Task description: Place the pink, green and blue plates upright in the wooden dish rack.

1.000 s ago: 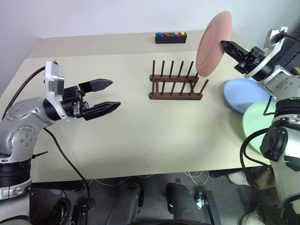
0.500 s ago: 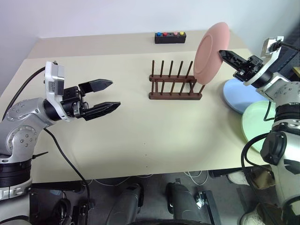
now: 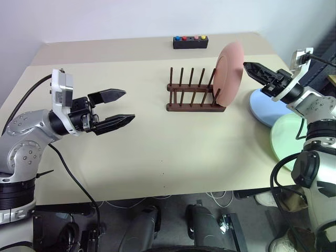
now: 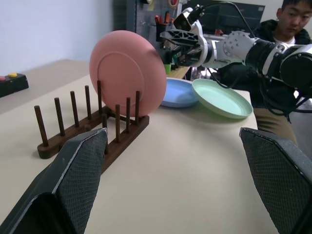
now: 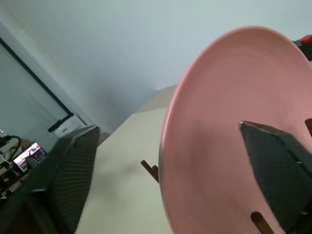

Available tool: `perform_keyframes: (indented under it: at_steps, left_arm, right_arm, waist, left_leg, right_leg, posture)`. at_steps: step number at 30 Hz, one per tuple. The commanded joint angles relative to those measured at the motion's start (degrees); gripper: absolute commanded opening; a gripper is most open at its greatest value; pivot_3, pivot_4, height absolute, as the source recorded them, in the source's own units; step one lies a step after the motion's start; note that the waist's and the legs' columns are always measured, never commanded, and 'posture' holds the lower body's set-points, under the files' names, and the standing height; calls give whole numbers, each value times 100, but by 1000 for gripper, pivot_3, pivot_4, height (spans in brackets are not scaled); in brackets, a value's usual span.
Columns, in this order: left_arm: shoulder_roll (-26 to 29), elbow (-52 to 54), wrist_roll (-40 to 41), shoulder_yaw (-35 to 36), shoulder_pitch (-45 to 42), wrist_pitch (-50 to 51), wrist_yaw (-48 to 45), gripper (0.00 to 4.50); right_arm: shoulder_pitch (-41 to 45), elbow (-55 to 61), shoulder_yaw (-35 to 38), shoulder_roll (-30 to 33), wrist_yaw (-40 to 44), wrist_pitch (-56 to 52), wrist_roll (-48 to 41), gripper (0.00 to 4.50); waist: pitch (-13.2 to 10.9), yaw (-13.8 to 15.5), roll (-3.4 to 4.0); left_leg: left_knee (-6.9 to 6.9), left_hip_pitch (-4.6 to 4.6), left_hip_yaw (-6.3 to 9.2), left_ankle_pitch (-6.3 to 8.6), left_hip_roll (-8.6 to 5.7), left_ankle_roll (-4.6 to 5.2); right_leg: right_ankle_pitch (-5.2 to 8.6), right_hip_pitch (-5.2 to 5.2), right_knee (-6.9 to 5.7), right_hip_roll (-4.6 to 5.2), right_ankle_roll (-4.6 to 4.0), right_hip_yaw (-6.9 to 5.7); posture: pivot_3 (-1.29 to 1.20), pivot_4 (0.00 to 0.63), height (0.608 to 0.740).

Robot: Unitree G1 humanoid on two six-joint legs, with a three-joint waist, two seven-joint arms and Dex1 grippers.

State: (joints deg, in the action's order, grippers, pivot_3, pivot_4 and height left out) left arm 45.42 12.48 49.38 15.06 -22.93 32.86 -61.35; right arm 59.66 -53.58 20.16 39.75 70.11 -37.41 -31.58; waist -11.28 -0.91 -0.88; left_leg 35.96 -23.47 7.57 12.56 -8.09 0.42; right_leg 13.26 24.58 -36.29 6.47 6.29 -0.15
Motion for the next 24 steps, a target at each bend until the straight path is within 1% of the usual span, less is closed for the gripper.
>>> perform_keyframes:
  at_steps: [1, 4, 8, 13, 19, 24]
  left_arm:
    - [-15, 109, 37, 169, -27, -108, -22, 4500]
    - [-44, 96, 32, 146, -43, -111, -24, 4500]
    - [-82, 60, 21, 99, -98, -100, -59, 4500]
    - [-111, 10, -27, 37, -151, -104, -101, 4500]
    - [-160, -49, -90, -75, -177, -115, -171, 4500]
    - [-242, -183, -176, -190, -333, -118, -254, 4500]
  right_arm:
    - [65, 346, 25, 77, -15, 394, 61, 4440]
    - [44, 474, 43, 81, 22, 612, 70, 4440]
    - [86, 647, 258, 108, -98, 609, -122, 4440]
    - [65, 944, 491, 187, -530, 999, -138, 4440]
    - [-78, 1158, 608, 368, -807, 925, -206, 4440]
    - [-183, 1254, 687, 356, -968, 946, -269, 4440]
  waist:
    - [0, -1, 0]
    - [0, 0, 0]
    - [0, 2, 0]
    - [0, 6, 0]
    - [0, 9, 0]
    - [0, 9, 1]
  left_leg:
    - [0, 0, 0, 0, 0, 0]
    - [1, 0, 0, 0, 0, 0]
    - [1, 0, 0, 0, 0, -1]
    - [4, 0, -1, 0, 0, -1]
    - [4, 0, 0, 0, 0, 0]
    - [8, 0, -1, 0, 0, 1]
  right_leg:
    - [0, 0, 0, 0, 0, 0]
    - [0, 0, 0, 0, 0, 0]
    - [0, 0, 0, 0, 0, 0]
    - [-1, -1, -1, 0, 0, 0]
    - [-1, -2, -1, 0, 0, 0]
    - [-2, -3, -1, 0, -1, 0]
  posture:
    - [0, 150, 740]
    - [0, 150, 740]
    - [0, 150, 740]
    - [0, 150, 740]
    - [0, 150, 740]
    - [0, 150, 740]
